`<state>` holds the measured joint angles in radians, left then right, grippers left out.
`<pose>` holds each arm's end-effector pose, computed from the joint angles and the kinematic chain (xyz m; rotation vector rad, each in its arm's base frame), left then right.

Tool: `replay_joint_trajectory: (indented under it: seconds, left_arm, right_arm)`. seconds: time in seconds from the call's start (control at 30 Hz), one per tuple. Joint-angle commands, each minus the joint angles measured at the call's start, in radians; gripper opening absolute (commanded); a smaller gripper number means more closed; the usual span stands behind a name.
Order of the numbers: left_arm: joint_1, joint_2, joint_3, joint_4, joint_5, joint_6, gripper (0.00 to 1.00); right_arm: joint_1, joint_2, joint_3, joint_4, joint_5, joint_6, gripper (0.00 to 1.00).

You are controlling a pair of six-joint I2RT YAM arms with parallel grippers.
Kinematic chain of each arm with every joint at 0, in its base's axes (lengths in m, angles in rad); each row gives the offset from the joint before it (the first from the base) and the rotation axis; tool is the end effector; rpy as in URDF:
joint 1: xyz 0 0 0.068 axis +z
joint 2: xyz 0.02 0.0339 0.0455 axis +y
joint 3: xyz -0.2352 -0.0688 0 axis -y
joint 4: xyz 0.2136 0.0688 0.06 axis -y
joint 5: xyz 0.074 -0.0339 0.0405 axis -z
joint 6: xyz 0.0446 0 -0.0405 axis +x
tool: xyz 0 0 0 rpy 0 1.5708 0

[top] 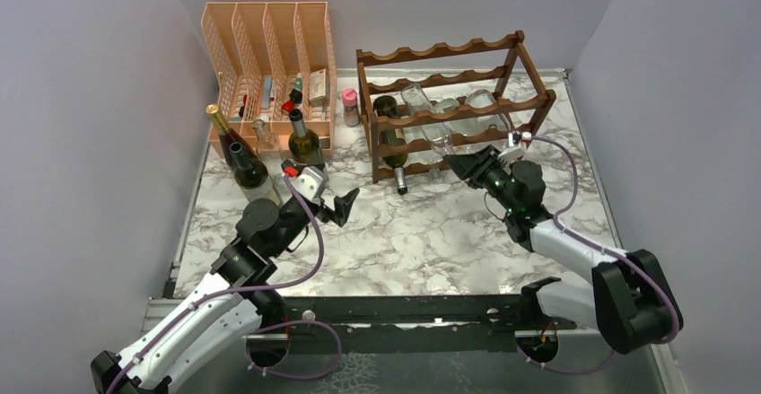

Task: Take the wine bottle off the wine rack

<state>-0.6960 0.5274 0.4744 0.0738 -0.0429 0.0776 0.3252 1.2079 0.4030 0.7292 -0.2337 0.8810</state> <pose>0.1177 -0.0958 0.2829 0.5595 1.4646 -0.4550 0.2287 0.0880 0.2121 0.2979 1.7407 1.0929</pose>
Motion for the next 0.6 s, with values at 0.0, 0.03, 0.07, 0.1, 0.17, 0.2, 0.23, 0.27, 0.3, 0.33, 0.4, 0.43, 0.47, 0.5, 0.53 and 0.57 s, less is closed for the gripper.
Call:
replay_joint_trajectory:
  seconds: [0.0, 0.03, 0.07, 0.1, 0.17, 0.2, 0.23, 0.27, 0.3, 0.33, 0.4, 0.43, 0.47, 0.5, 0.53, 0.57]
  left_arm:
    - [-0.003, 0.009, -0.016, 0.034, -0.016, 0.016, 0.99]
    - [-0.003, 0.011, -0.016, 0.036, -0.015, 0.017, 0.99]
    - [-0.003, 0.014, -0.016, 0.037, -0.016, 0.017, 0.99]
    - [-0.003, 0.016, -0.017, 0.037, -0.015, 0.019, 0.99]
    - [-0.003, 0.020, -0.018, 0.042, -0.014, 0.021, 0.99]
    - [-0.003, 0.022, -0.019, 0.045, -0.012, 0.024, 0.99]
    - [-0.003, 0.025, -0.022, 0.050, -0.010, 0.026, 0.99]
    - [-0.003, 0.027, -0.025, 0.055, -0.005, 0.027, 0.99]
    - [-0.003, 0.032, -0.025, 0.056, -0.004, 0.028, 0.99]
    - [-0.003, 0.037, -0.026, 0.056, -0.001, 0.028, 0.99]
    - [-0.003, 0.047, -0.025, 0.055, 0.001, 0.028, 0.99]
    - [-0.003, 0.052, -0.025, 0.056, 0.003, 0.028, 0.99]
    - [-0.003, 0.057, -0.024, 0.056, 0.004, 0.028, 0.99]
    - [-0.003, 0.062, -0.024, 0.055, 0.005, 0.029, 0.99]
    - [-0.004, 0.065, -0.024, 0.055, 0.006, 0.030, 0.99]
    - [-0.004, 0.068, -0.022, 0.056, 0.005, 0.031, 0.99]
  right_arm:
    - [0.002, -0.126, -0.050, -0.085, -0.015, -0.013, 0.01]
    - [0.001, -0.154, -0.060, -0.110, -0.014, -0.013, 0.01]
    - [0.001, -0.178, -0.066, -0.139, -0.012, -0.013, 0.01]
    - [0.002, -0.200, -0.068, -0.169, -0.013, -0.014, 0.01]
    - [0.002, -0.237, -0.066, -0.241, -0.013, -0.012, 0.01]
    - [0.002, -0.249, -0.063, -0.272, -0.014, -0.007, 0.01]
    - [0.001, -0.264, -0.057, -0.302, -0.021, 0.003, 0.01]
    - [0.001, -0.279, -0.051, -0.330, -0.029, 0.007, 0.01]
    - [0.001, -0.297, -0.046, -0.354, -0.039, 0.011, 0.01]
    - [0.002, -0.319, -0.044, -0.374, -0.046, 0.015, 0.01]
    - [0.002, -0.364, -0.042, -0.422, -0.050, 0.033, 0.01]
    - [0.001, -0.385, -0.037, -0.451, -0.050, 0.047, 0.01]
    - [0.002, -0.407, -0.032, -0.480, -0.053, 0.059, 0.01]
    - [0.002, -0.426, -0.029, -0.503, -0.059, 0.070, 0.01]
    - [0.001, -0.447, -0.024, -0.527, -0.062, 0.078, 0.01]
    - [0.001, -0.468, -0.017, -0.562, -0.058, 0.090, 0.01]
